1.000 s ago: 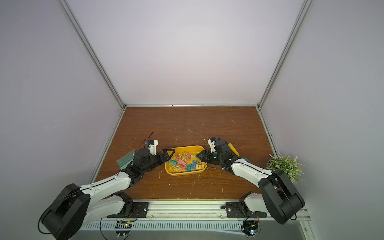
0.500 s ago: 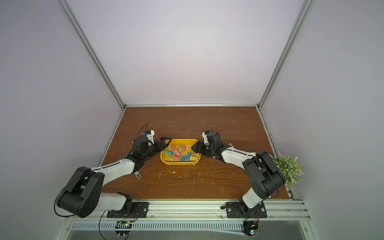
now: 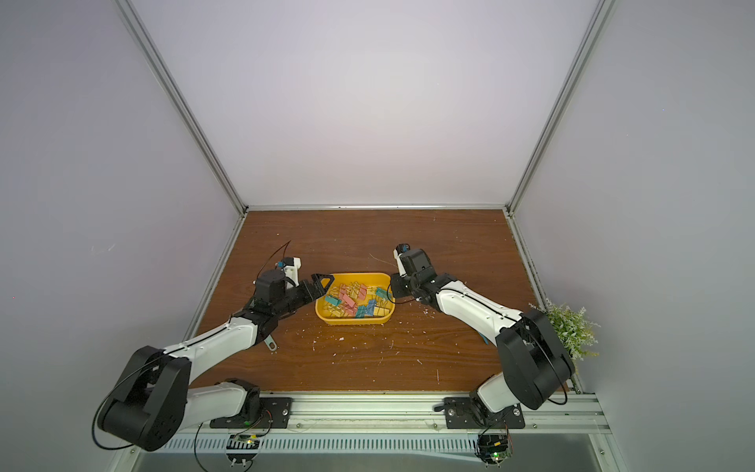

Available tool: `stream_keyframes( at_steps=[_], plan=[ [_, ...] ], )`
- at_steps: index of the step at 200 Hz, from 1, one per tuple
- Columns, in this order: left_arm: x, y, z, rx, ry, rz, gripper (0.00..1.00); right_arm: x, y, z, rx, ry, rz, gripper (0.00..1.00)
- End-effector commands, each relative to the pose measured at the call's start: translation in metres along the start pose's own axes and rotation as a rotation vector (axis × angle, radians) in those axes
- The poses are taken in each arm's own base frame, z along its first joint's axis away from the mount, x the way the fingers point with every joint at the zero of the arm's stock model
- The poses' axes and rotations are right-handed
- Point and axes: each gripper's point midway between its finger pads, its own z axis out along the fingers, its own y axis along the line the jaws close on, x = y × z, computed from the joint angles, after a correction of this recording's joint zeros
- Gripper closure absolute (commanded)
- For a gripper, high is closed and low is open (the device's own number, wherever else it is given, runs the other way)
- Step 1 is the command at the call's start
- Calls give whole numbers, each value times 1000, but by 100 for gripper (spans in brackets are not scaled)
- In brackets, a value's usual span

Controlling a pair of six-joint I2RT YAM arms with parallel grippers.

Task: Take out the binder clips from the storage box
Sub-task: Move the storage box to the center of the board, then pick up the binder clip from the storage box.

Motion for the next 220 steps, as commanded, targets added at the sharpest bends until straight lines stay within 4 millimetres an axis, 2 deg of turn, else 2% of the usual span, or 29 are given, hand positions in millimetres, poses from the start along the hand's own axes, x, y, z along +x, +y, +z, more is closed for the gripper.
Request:
stream_keyframes(
  at_steps=[1, 34, 92, 109, 172, 220],
  plan=[
    [-1, 13, -14, -62, -41, 33, 0, 0, 11, -6, 15, 30, -189, 66],
    [-3, 13, -30, -63, -100, 49, 0, 8, 30, 4, -11, 96, -252, 69],
    [0, 6, -36, -65, -63, 117, 0, 24, 28, 23, 57, 219, -274, 69],
    [-1, 4, -36, -62, -62, 124, 0, 25, 28, 26, 68, 228, -283, 72],
    [-1, 3, -35, -58, -60, 127, 0, 22, 25, 28, 121, 241, -323, 78],
    [0, 5, -35, -64, -55, 129, 0, 28, 24, 28, 157, 273, -378, 78]
  ],
)
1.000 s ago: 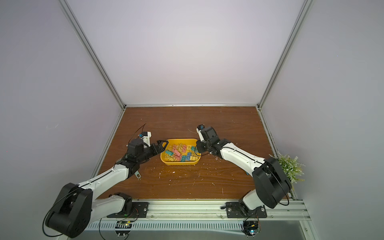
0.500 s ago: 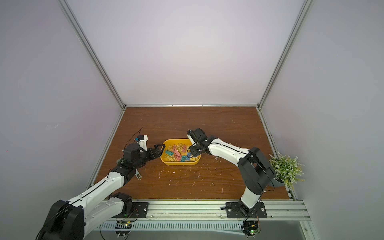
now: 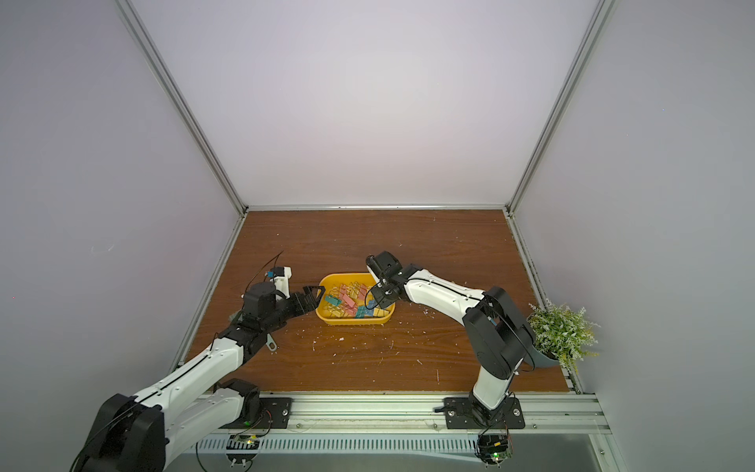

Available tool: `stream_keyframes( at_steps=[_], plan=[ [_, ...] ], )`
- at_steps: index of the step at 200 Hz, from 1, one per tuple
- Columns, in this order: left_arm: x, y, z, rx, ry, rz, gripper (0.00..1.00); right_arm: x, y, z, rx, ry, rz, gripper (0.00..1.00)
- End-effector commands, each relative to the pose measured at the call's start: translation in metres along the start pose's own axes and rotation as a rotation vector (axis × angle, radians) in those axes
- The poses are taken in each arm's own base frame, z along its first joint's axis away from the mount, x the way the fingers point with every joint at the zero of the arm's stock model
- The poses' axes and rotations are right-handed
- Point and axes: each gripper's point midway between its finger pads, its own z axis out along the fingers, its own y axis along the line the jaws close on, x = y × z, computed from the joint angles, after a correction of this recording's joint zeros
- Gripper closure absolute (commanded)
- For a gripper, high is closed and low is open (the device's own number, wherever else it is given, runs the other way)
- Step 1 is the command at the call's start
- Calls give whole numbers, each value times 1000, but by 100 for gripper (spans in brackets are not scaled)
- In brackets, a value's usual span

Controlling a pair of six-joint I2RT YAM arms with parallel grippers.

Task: Take out the binder clips from the storage box
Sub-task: Pick up the binder clip from the storage box.

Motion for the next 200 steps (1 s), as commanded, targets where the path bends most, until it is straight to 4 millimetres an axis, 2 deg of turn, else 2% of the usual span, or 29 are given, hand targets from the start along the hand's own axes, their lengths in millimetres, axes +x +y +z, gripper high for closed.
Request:
stream_keyframes(
  at_steps=[1, 45, 105, 158, 200],
  plan=[
    [-11, -7, -2, 11, -22, 27, 0, -2, -2, -3, 46, 14, -51, 79],
    [-11, -7, -2, 12, -20, 27, 0, -2, -1, -2, 84, 30, -104, 80],
    [-11, -9, -5, 13, -21, 37, 0, -11, -2, -12, 128, 5, -138, 94],
    [-19, -17, -9, 13, -28, 74, 0, -32, -10, -43, 176, -112, -132, 97],
    [-20, -31, -8, 20, -26, 114, 0, -45, -12, -66, 167, -210, -91, 98]
  ],
)
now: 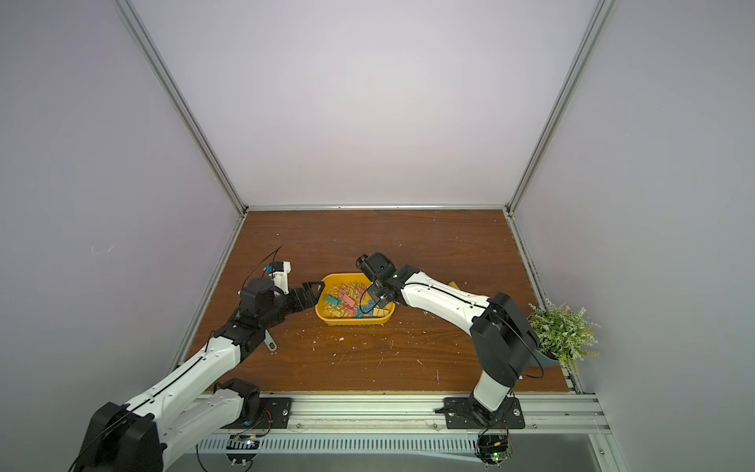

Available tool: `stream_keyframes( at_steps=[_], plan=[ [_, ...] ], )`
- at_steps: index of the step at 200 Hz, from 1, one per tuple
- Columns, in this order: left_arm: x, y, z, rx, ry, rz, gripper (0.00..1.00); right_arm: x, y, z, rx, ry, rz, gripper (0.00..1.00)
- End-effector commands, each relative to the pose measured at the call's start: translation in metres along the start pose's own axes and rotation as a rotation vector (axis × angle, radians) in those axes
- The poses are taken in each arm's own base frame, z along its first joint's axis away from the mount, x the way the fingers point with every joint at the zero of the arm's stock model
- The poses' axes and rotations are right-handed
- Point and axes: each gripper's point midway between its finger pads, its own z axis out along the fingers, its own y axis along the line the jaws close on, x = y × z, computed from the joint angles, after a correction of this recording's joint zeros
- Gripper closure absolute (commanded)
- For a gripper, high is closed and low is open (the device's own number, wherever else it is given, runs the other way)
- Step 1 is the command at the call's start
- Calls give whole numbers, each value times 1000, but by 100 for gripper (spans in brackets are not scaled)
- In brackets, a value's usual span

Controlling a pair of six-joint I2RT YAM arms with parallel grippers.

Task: Take out the binder clips from the storage box
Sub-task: Pick up the binder clip from the storage box, then place the binder clip at the center of the board.

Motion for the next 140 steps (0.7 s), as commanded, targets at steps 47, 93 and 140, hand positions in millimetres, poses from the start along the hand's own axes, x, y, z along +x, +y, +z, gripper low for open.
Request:
stream_keyframes(
  at_steps=[47, 93, 140],
  plan=[
    [-9, -45, 0, -14, -37, 177, 0, -26, -43, -47, -53, -257, 376, 100],
    [4, -87, 9, 49, -35, 251, 0, 6, -84, -31, -278, -431, 955, 100],
    [17, -98, 17, 95, -14, 233, 0, 25, -84, 7, -367, -393, 1228, 100]
  ],
)
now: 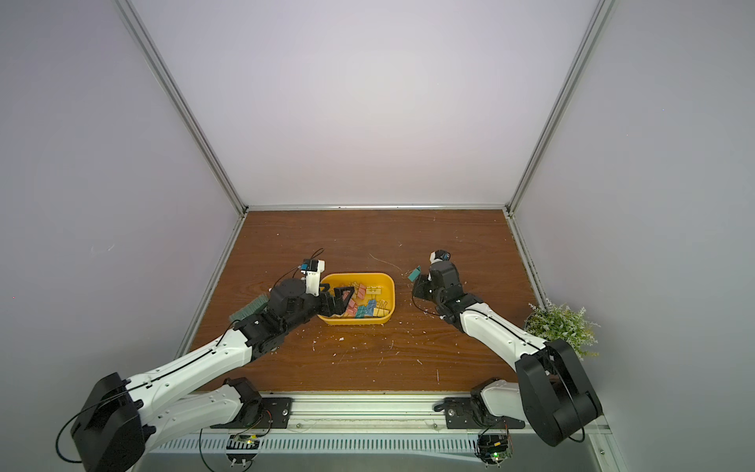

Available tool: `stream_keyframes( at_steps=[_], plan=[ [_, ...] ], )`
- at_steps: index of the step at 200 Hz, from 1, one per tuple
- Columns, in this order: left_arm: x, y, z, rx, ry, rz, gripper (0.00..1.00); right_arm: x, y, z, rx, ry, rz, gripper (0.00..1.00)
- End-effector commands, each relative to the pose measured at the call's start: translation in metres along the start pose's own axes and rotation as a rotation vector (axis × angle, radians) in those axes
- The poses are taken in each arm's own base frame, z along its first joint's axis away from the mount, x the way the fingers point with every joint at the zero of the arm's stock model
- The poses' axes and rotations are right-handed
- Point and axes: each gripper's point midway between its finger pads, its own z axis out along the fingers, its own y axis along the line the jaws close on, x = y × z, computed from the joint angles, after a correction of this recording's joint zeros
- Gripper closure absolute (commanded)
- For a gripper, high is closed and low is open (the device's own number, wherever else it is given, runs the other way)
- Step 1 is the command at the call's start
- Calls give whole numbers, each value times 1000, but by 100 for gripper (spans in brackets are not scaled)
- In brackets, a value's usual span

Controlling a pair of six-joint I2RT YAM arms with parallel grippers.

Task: Take out the binder clips from the storage box
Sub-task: Place the binder clip at the center of the board.

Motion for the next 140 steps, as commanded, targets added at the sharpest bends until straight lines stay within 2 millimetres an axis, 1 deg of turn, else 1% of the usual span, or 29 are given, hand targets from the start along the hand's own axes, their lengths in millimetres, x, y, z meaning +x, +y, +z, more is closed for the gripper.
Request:
stream_keyframes(
  at_steps=[1, 38, 60, 83, 110, 127, 140],
  plan=[
    [-10, -6, 2, 10, -41, 0, 0, -21, 34, 9, -174, -44, 199, 100],
    [-10, -6, 4, 9, -37, 0, 0, -10, 21, 34, -195, -7, 349, 100],
    [-9, -5, 4, 6, -35, 0, 0, -4, 21, 47, -215, 25, 372, 100],
    [-8, -4, 3, -1, -34, 4, 0, 7, 14, 59, -193, 57, 388, 100],
    [-7, -2, 2, -8, -34, 8, 0, 16, 6, 64, -179, 75, 399, 100],
    [-7, -1, 2, -15, -35, 10, 0, 20, 4, 65, -173, 89, 395, 96],
    [-7, 0, 2, -18, -35, 13, 0, 23, 2, 64, -164, 96, 389, 95]
  ],
)
